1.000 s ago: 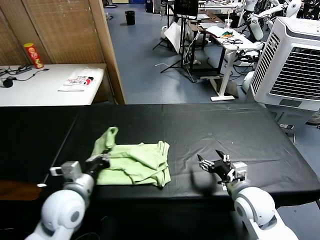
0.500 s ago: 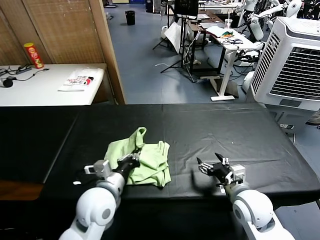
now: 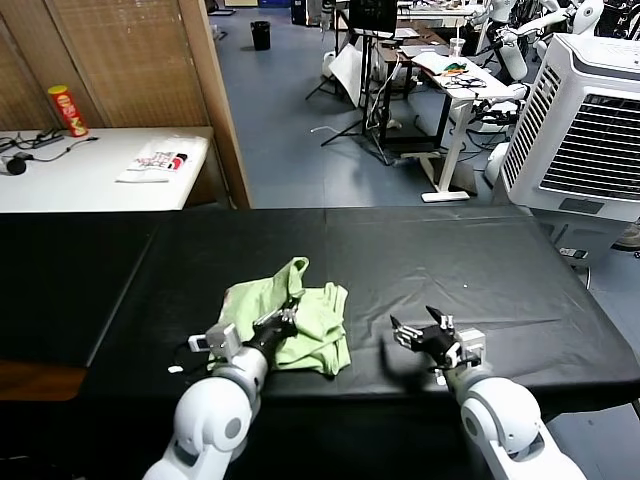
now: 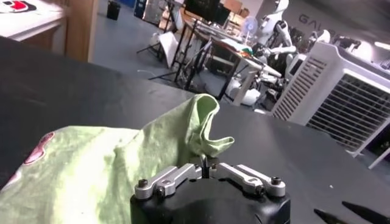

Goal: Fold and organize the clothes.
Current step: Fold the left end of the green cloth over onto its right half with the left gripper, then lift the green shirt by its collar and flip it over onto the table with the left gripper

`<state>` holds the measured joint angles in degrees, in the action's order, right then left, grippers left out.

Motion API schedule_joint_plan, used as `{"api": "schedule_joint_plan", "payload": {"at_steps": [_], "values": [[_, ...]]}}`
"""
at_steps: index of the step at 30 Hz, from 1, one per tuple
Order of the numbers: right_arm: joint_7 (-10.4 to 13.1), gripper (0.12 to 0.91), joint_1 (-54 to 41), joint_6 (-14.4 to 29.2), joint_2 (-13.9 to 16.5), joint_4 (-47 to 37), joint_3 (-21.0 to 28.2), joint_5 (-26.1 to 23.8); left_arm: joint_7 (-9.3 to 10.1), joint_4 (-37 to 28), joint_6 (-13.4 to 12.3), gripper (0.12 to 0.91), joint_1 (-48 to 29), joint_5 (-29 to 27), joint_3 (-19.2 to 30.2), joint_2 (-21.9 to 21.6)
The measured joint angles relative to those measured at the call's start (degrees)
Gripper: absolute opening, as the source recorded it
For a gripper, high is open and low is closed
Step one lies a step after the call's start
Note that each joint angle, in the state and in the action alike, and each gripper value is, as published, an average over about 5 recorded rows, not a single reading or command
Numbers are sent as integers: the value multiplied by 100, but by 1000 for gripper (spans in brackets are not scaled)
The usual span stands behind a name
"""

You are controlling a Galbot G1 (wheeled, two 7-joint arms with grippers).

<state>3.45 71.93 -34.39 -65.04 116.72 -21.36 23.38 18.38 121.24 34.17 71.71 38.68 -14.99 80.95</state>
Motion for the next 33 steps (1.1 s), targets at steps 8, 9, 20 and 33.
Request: {"api": "schedule_joint_plan", "payload": {"at_steps": [8, 9, 20, 33], "values": [[-346, 798, -278, 133, 58, -65, 322, 93, 32, 120, -15, 688, 114, 683, -4, 367], [-391, 798, -338, 151, 50, -85, 391, 105, -57, 131, -64, 723, 137, 624, -24, 374], [-459, 798, -1313, 66, -426, -737, 1598, -608, -655, -34, -829, 798, 544, -975, -804, -381], [13, 798, -1263, 199, -815, -926, 1846, -1249, -726, -450, -1329, 798, 719, -961, -1408, -380]]}}
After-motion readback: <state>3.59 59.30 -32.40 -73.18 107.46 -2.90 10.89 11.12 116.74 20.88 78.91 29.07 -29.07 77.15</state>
